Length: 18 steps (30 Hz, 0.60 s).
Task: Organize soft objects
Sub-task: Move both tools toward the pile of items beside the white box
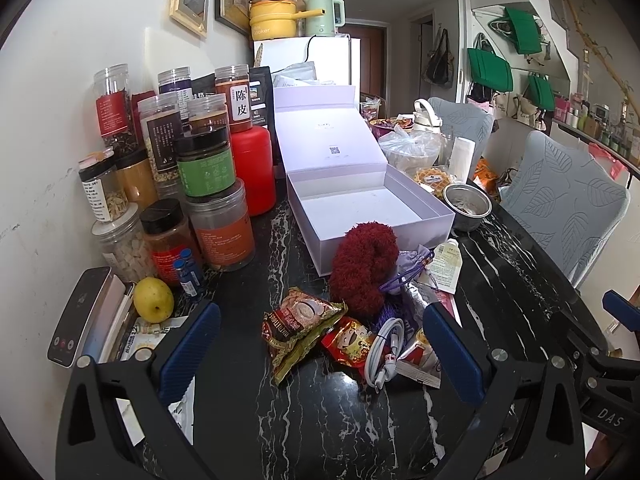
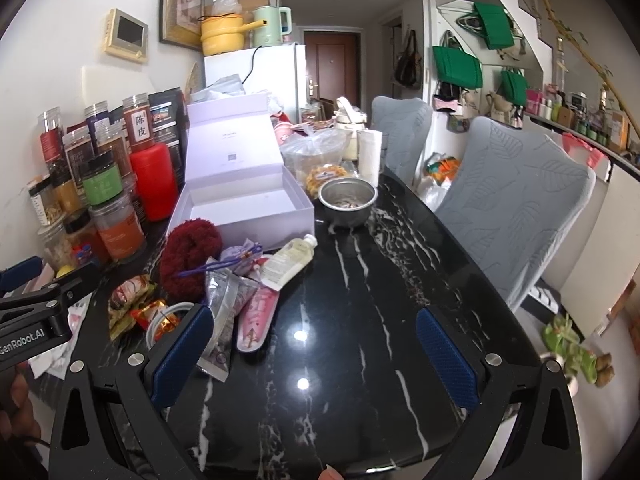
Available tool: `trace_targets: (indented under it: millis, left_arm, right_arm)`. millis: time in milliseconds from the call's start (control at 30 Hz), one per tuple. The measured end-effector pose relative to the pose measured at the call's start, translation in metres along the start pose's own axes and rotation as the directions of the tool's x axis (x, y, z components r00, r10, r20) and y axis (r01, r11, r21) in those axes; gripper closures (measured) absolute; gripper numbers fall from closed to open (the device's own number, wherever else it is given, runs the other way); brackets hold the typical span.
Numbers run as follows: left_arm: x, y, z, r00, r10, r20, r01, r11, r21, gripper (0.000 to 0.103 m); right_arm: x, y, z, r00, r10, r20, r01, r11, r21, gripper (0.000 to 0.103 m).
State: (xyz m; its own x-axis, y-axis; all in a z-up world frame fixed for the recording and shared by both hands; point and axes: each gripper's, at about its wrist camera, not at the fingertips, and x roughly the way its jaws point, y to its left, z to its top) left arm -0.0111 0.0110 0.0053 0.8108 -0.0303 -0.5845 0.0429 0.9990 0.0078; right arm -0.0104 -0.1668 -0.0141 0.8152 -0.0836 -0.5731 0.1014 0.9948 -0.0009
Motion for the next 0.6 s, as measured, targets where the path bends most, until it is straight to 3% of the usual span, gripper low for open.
trace_targets:
  millis: [300,600]
  left_arm:
    - [-0.001,0.003,-0.001,1.000,0.006,-0.007,-0.006,1.000,0.007,0.000]
    - [0.011,0.001,-0.004,0.999,-0.032,-0.029,0.033,0.999,0.034,0.000]
  right_arm:
    - [0.003,0.003,0.001,1.000,0.019,-0.014,-0.019,1.000,-0.018,0.000]
    - [0.018,0.006,-0.007,0.997,0.066,-0.042,-0.067,0.998,-0.013,0.000]
